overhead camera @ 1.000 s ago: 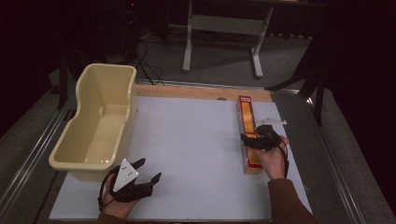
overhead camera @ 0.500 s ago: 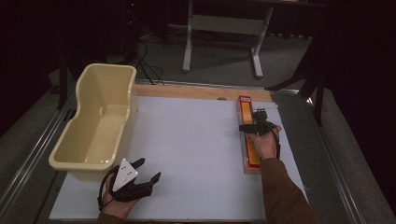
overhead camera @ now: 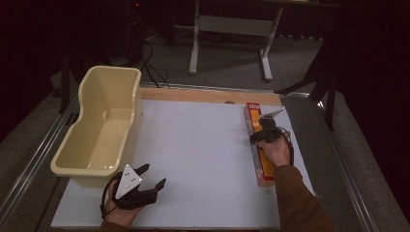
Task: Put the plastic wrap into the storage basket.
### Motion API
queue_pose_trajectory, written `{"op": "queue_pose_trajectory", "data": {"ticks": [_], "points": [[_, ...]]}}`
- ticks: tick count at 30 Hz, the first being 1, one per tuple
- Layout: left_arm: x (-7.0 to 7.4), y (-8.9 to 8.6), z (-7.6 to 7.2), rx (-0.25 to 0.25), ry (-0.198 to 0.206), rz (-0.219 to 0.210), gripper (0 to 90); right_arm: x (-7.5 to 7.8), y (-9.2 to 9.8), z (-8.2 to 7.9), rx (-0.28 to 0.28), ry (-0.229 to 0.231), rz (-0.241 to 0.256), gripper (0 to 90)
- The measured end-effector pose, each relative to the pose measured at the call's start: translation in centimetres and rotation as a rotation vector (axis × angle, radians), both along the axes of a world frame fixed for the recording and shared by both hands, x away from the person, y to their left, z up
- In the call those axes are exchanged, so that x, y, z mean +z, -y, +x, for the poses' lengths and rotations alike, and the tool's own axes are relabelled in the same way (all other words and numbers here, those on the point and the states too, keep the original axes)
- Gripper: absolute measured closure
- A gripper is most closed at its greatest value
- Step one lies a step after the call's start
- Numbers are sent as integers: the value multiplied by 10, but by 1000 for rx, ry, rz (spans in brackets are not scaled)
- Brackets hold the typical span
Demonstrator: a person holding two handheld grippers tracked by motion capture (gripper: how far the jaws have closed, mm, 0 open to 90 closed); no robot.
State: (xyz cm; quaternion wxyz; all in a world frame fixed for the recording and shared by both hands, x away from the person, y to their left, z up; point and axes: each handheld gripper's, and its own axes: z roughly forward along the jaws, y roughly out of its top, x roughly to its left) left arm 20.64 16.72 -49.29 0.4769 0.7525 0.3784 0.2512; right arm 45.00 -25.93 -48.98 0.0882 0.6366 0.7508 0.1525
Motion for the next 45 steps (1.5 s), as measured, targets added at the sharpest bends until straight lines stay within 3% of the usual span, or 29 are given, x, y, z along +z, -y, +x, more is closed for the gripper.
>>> {"op": "queue_pose_trajectory", "data": {"ticks": [10,15,19,22,24,26,30,34,35,37,45], "points": [[0,1,0,-2,0,6,270,1,20,-53,73,-28,-11,370],[-1,2,0,-1,0,8,270,4,28,-71,134,-102,-23,370],[-1,3,0,-5,1,10,270,3,27,-68,167,-118,-33,337],[-1,3,1,-4,-1,10,270,0,23,-59,177,-102,-50,320],[-1,3,1,-5,0,8,270,-4,22,-50,172,-126,-45,346],[-1,2,1,-4,1,7,270,-8,20,-44,150,-179,-48,363],[-1,2,1,-2,2,4,270,-4,21,-38,103,-238,-41,403],[-1,2,0,-2,3,5,270,-4,21,-37,88,-253,-33,411],[-1,2,1,-2,2,6,270,-3,22,-37,80,-258,-22,414],[-1,2,1,-1,2,7,270,-3,28,-37,51,-269,58,415],[-2,3,1,1,-5,16,272,-2,32,-47,72,-266,239,415]]}}
